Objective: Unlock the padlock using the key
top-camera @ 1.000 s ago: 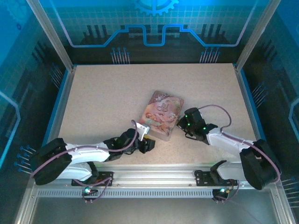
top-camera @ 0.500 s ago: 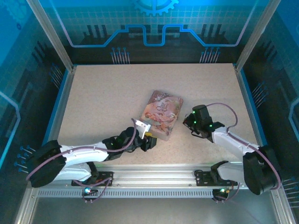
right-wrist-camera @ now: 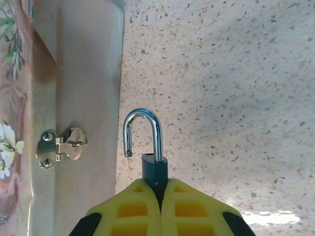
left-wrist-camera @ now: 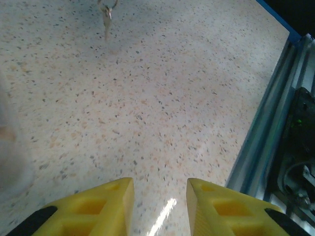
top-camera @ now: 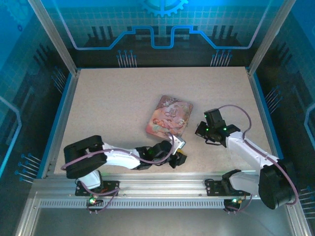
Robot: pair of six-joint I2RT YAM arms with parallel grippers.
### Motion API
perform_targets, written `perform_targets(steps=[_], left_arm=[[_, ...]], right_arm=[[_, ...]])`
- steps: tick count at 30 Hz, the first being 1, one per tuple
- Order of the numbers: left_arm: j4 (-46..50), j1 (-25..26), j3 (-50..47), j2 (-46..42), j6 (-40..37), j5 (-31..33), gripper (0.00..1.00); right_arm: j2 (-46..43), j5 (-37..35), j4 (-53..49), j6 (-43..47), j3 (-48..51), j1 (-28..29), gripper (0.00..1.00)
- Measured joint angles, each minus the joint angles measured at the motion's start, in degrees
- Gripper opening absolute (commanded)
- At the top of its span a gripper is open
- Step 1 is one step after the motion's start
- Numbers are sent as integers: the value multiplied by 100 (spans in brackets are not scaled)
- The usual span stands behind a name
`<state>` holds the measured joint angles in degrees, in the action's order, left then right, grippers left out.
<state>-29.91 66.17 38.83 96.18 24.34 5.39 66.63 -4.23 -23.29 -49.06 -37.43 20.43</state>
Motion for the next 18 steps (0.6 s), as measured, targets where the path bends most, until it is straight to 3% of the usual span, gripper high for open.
perform_targets(steps=[9,18], left_arm=[[-730,-256,-323,350,518,728,40],[-986,-1508,-1016,157,772,931,44]], right_arm=[[140,262,-155,544,-20,-7,0],[647,496,31,907,-107,494,0]])
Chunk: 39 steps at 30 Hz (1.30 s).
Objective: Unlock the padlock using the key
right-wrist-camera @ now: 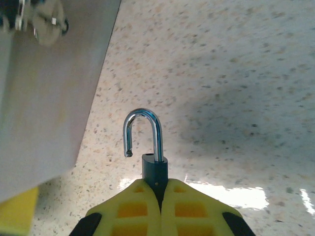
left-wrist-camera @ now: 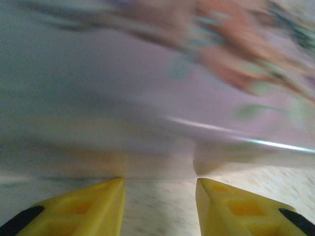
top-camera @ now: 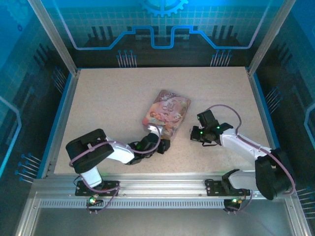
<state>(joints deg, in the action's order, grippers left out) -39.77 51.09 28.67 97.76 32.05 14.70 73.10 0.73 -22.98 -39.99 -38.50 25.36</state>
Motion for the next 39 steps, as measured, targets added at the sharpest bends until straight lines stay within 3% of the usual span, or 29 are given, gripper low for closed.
perform_targets(steps=[5,12,17,26,32,39], left_arm=[[-70,-780,-37,-2,0,-105,45],[-109,-1102,-37,-7,-2,-345,46],[-9,-1624,-90,-291,-52,-553,48],[424,-1891,-619,-1733,-181,-505,50],[1222,-1967,-951,-2844,-275,-221,52],[2223,-2317,-973,-4227,-531,-92,58]], right_arm=[[551,243,400,221,-144,313,0],[1749,448,879,564,-894,909,0],[2522,468,960,804,-1834,1185,0],[3851,376,844,1434,-3821,1517,0],[4937,317,675,1696,-5204,1545,0],[5053,302,619,1777,-5392,1641,0]])
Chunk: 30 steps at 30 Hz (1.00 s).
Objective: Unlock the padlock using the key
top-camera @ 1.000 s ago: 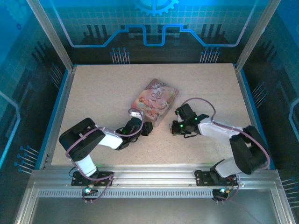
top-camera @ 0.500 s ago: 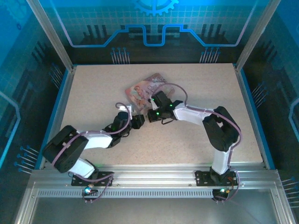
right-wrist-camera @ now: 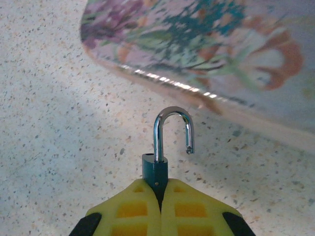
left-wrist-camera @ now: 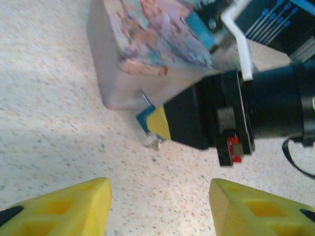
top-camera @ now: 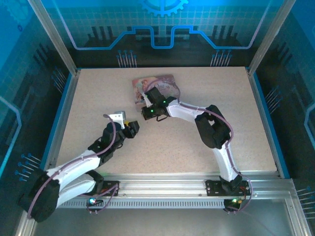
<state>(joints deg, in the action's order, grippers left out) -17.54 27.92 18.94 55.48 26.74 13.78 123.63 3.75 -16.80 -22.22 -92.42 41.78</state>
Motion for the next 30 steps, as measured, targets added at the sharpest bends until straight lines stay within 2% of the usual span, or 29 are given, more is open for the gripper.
perform_targets(steps=[5,11,14,18,20,25,30], left_arm=[[629,-328,17,-306,-105,-229,62],[918,-599,151,-48,-122,-831,62],[907,-608,260,273,-118,-1088,63],[890,-608,313,584,-118,-1318,63],[901,-608,315,619,-120,-1368,64],[1010,-621,367,555,-140,-1381,66],[1403,-750,608,334,-334,-1360,71]], right_arm=[[-787,42,168,-271,1139,98,0],[-1556,350,669,-1032,2345,96,0],[-1604,531,905,-1366,2719,96,9],[-1606,533,918,-1593,2922,96,39],[-1650,457,911,-1631,2951,96,50],[-2061,70,704,-1635,2999,98,59],[-2983,-743,330,-1506,3222,96,65]])
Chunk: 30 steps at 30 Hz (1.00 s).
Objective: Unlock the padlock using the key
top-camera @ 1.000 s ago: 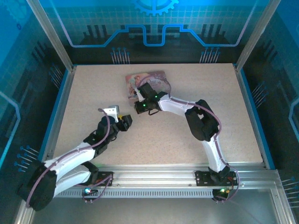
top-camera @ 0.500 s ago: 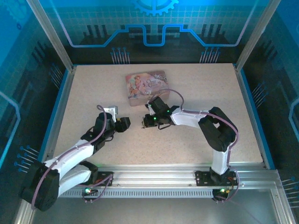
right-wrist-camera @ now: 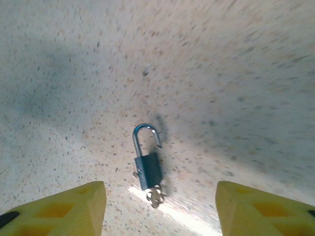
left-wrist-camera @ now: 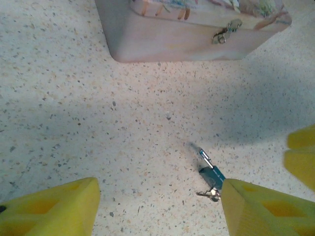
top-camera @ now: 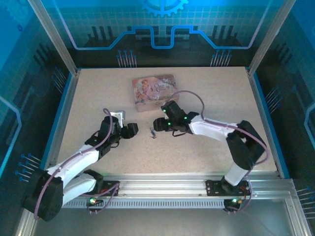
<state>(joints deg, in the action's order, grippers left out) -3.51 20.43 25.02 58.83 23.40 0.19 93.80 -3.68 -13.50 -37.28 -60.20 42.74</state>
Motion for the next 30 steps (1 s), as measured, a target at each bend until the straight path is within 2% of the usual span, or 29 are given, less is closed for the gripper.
perform_targets(steps=[5,8,10,16,22,27,30], left_arm=[[369,-402,271,-186,-302,11,85],[520,-658,361,-254,-516,98,97],[555,-883,387,-254,-664,170,99],[444,-1488,382,-118,-907,533,99],[-72,-1545,267,85,-1661,973,99],[-1871,-1563,-863,313,-2253,1110,99],[-2695,-1602,-1281,708,-2393,1119,99]], right_arm=[[-1231,-1014,-282,221,601,-76,74],[-2055,-1641,-372,380,1071,-334,89],[-2601,-2035,-431,479,1445,-684,99],[-3698,-2782,-201,975,2490,-2035,100],[-4266,-2889,748,1703,3366,-2997,100],[-4181,-2363,2262,2225,4280,-3692,100],[-3753,-2033,3348,2426,4739,-3906,100]])
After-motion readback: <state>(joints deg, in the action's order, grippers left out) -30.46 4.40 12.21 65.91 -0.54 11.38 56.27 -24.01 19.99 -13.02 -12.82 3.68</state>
